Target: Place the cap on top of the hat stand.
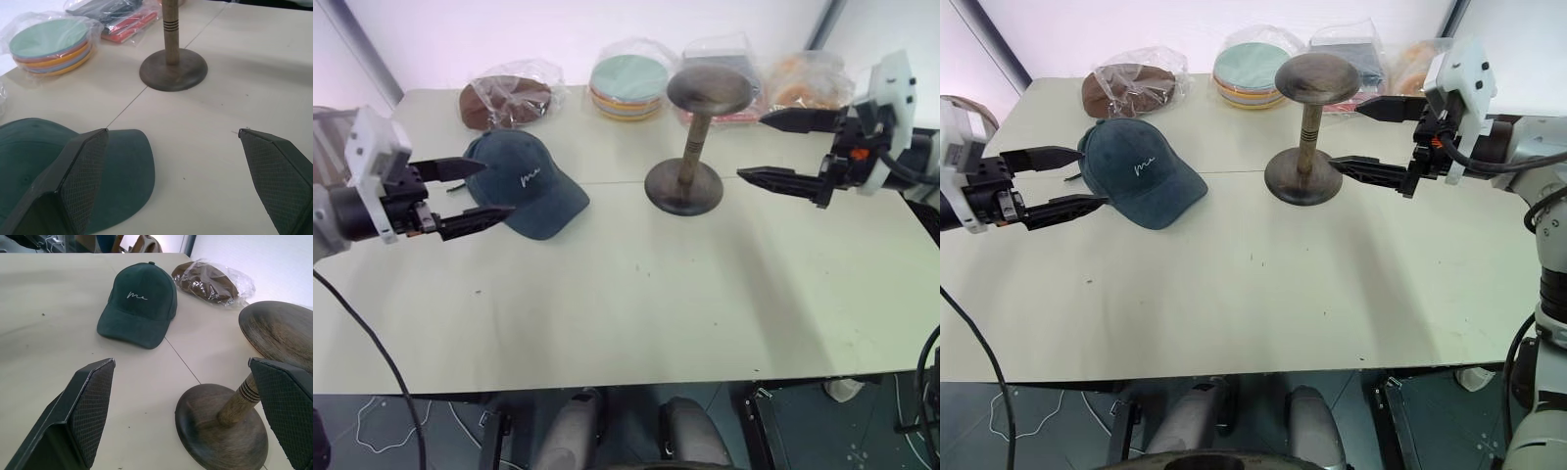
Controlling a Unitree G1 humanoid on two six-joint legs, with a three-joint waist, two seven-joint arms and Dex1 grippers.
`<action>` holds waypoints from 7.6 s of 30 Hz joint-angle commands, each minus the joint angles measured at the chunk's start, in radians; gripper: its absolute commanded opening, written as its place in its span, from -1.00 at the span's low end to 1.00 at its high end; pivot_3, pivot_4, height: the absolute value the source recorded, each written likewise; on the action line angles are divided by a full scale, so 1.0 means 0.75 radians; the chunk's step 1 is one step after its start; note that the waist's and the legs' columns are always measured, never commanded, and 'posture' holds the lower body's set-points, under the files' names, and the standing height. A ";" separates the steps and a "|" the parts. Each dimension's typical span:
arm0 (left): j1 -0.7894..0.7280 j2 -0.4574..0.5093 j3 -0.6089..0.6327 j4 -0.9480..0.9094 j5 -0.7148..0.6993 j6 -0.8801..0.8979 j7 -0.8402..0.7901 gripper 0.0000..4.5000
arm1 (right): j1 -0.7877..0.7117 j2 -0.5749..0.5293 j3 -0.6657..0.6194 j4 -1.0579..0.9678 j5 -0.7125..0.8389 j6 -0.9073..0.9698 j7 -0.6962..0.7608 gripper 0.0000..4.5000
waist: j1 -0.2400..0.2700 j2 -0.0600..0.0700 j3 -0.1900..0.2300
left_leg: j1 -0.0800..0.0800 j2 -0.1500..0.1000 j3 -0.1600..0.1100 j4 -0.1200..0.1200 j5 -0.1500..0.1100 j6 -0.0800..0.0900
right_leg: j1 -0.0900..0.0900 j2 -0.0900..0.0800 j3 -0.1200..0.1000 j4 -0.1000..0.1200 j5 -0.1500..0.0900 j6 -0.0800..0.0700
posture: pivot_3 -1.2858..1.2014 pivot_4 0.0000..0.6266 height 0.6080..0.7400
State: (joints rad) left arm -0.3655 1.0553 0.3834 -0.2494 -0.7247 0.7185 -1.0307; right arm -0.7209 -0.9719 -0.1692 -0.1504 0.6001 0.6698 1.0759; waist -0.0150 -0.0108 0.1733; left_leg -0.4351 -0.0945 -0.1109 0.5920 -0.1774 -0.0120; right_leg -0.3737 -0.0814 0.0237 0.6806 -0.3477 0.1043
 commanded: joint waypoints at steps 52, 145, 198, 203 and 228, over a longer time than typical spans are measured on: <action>0.155 -0.319 -0.565 -0.157 0.887 -0.541 0.541 1.00 | 0.086 0.027 -0.018 -0.126 -0.004 -0.008 -0.051 0.98 | 0.005 0.000 0.000 | -0.003 0.000 0.000 0.002 0.000 0.000 | -0.001 0.000 -0.001 0.000 0.000 0.000 | 0.03 -0.52 1.00; -0.056 -0.652 -0.749 0.588 1.867 -1.254 1.729 -0.98 | 0.027 0.017 0.009 -0.145 0.004 0.037 -0.086 1.00 | 0.036 0.007 -0.007 | -0.009 -0.002 -0.001 0.011 0.000 0.001 | -0.005 0.000 -0.002 0.007 0.002 0.004 | 0.03 -0.52 1.00; -0.701 -1.103 -1.065 0.834 2.022 -1.701 1.774 -0.98 | 0.518 -0.103 -0.543 -0.280 0.198 0.208 -0.328 1.00 | 0.039 0.004 -0.005 | -0.013 -0.003 0.000 0.028 -0.004 0.008 | 0.000 0.002 -0.005 0.008 0.004 0.009 | 0.03 -0.52 1.00; -0.654 -1.126 -1.116 0.932 2.032 -1.741 1.797 -0.98 | 0.518 -0.113 -0.543 -0.289 0.209 0.220 -0.341 1.00 | 0.038 0.004 -0.005 | -0.012 -0.004 0.000 0.029 -0.004 0.008 | 0.000 0.002 -0.005 0.008 0.004 0.009 | 0.03 -0.52 1.00; -0.446 -1.143 -1.266 1.231 1.835 -1.976 1.450 0.99 | 0.493 -0.143 -0.510 -0.291 0.215 0.217 -0.365 1.00 | 0.038 0.005 -0.006 | -0.012 -0.004 0.000 0.029 -0.004 0.008 | 0.000 0.001 -0.005 0.008 0.004 0.009 | 0.03 -0.52 1.00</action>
State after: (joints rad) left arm -0.7053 0.2047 -0.5675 0.6748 0.7089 -0.7364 0.1104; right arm -0.3283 -1.0538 -0.5289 -0.3512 0.7589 0.8459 0.8072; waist 0.0133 -0.0074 0.1691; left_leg -0.4444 -0.0972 -0.1111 0.6136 -0.1806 -0.0060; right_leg -0.3737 -0.0806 0.0199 0.6865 -0.3445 0.1110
